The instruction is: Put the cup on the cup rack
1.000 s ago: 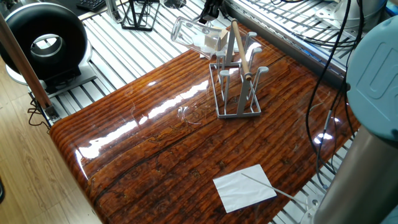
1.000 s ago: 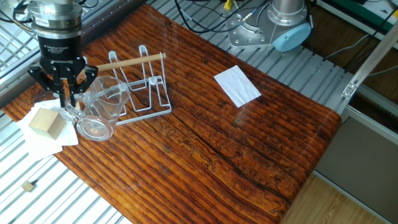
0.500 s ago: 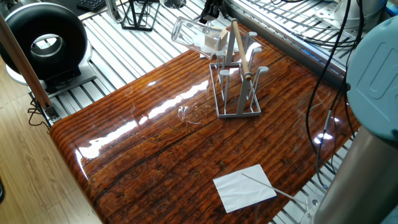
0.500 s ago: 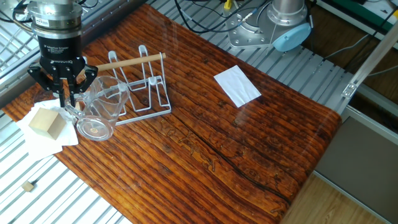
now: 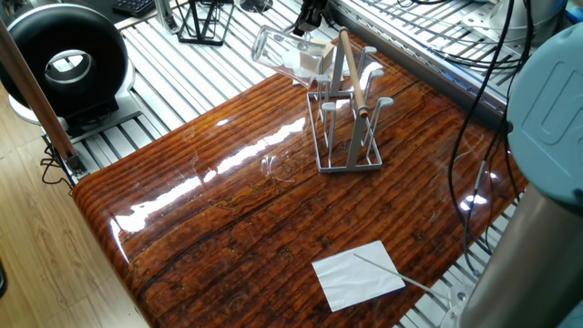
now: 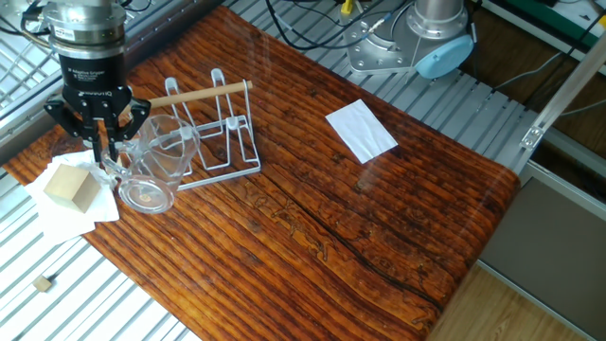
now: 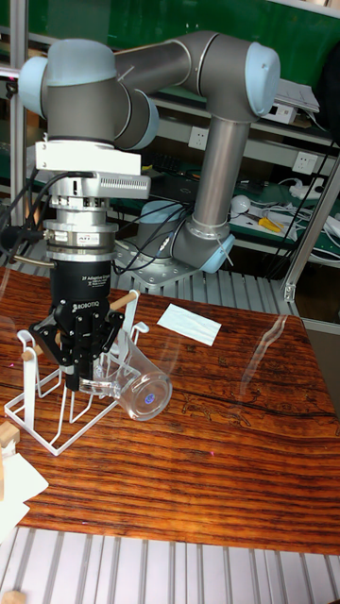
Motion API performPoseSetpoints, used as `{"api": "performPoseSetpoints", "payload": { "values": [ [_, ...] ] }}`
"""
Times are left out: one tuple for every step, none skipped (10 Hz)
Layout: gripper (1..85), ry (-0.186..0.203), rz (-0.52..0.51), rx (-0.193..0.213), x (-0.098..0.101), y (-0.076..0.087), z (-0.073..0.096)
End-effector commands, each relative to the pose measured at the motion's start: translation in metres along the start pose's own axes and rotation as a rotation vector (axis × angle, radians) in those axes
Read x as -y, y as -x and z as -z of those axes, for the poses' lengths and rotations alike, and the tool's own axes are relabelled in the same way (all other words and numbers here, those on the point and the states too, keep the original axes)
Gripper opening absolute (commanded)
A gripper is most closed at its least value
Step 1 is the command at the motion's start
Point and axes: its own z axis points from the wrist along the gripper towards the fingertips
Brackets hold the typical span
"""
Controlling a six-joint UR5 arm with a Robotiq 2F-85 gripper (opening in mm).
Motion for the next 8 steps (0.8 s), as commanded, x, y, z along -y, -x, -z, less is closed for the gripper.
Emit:
{"api": "performPoseSetpoints", "payload": {
  "values": [
    [1.0, 0.01, -0.015, 0.011, -0.001, 0.002, 0.003],
    [1.0, 0.011, -0.015, 0.01, -0.001, 0.002, 0.002],
    [1.0, 0.012, -0.017, 0.011, -0.002, 0.004, 0.002],
    [1.0, 0.013, -0.022, 0.008, -0.004, 0.006, 0.001],
    [1.0, 0.012, -0.027, 0.005, -0.005, 0.011, -0.003],
    [1.0, 0.009, -0.03, 0.006, -0.006, 0.015, -0.011],
    [1.0, 0.0, -0.028, 0.003, -0.004, 0.017, -0.02],
    [1.0, -0.012, -0.019, -0.004, 0.0, 0.015, -0.025]
  ]
}}
